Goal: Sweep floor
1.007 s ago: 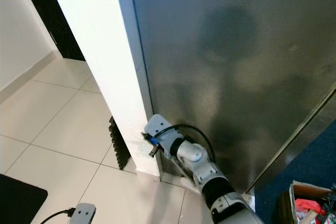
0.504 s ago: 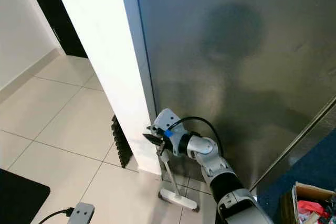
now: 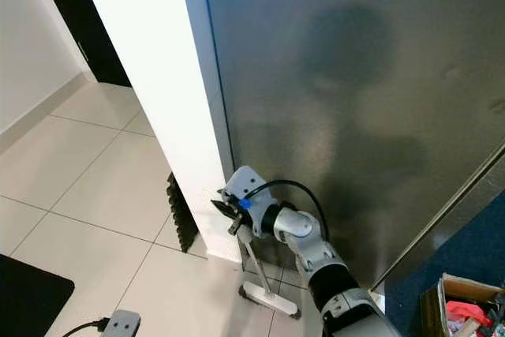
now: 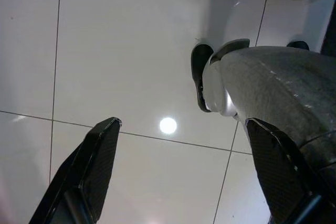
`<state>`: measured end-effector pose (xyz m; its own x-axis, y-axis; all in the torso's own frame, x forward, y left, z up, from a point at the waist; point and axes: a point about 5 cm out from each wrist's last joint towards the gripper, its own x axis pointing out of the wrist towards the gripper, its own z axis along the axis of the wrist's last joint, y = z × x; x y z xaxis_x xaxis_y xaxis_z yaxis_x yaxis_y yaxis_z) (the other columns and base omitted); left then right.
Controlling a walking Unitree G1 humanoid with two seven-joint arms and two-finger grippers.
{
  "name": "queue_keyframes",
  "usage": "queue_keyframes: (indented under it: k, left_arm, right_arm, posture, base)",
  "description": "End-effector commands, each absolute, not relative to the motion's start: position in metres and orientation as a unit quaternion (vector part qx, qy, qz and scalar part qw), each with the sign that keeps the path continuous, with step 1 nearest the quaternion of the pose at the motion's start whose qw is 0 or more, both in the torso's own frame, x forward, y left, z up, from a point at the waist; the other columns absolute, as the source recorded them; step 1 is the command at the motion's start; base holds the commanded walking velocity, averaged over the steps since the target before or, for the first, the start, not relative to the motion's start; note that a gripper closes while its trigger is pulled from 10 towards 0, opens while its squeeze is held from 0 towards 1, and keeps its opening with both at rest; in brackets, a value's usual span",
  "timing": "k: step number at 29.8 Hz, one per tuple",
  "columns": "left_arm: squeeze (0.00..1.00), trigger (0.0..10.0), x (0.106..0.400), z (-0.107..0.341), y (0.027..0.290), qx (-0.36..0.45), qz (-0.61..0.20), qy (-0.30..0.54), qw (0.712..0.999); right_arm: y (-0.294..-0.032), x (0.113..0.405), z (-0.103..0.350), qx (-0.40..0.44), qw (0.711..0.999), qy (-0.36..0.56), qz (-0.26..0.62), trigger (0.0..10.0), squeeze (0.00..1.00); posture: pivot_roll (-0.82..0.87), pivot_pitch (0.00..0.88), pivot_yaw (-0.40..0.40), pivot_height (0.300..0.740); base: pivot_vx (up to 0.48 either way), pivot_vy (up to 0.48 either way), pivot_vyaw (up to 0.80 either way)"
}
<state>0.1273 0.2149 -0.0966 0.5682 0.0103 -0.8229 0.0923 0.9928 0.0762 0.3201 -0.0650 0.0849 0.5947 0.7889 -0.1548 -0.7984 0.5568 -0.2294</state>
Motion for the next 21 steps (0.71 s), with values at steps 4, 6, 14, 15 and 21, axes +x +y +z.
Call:
queue_keyframes:
  k: [4, 6, 14, 15, 21]
  left_arm:
    - [0.0, 10.0, 0.118, -0.099, 0.217, 0.052, -0.022, 0.474, 0.879]
    - [0.0, 10.0, 0.118, -0.099, 0.217, 0.052, -0.022, 0.474, 0.879]
    - [0.0, 10.0, 0.119, -0.099, 0.217, 0.048, -0.023, 0.472, 0.88]
    - [0.0, 10.0, 0.119, -0.099, 0.217, 0.048, -0.023, 0.472, 0.88]
    - [0.0, 10.0, 0.121, -0.098, 0.216, 0.046, -0.025, 0.471, 0.881]
  right_arm:
    - [-0.069, 0.327, 0.088, -0.15, 0.909, -0.009, 0.388, 10.0, 0.99]
    - [-0.069, 0.327, 0.088, -0.15, 0.909, -0.009, 0.388, 10.0, 0.99]
    - [-0.077, 0.347, 0.117, -0.184, 0.928, -0.071, 0.316, 10.0, 0.94]
    - [-0.079, 0.35, 0.121, -0.182, 0.931, -0.078, 0.306, 10.0, 0.94]
    - [-0.086, 0.359, 0.14, -0.19, 0.936, -0.119, 0.271, 10.0, 0.93]
  posture:
    - [0.01, 0.136, 0.008, 0.74]
    - [0.01, 0.136, 0.008, 0.74]
    - [0.01, 0.137, 0.009, 0.74]
    - [0.01, 0.137, 0.009, 0.74]
    - [0.01, 0.131, 0.016, 0.74]
  base:
    - [0.0, 0.0, 0.0]
    - [0.0, 0.0, 0.0]
    - [0.0, 0.0, 0.0]
    - [0.0, 0.0, 0.0]
    - [0.0, 0.0, 0.0]
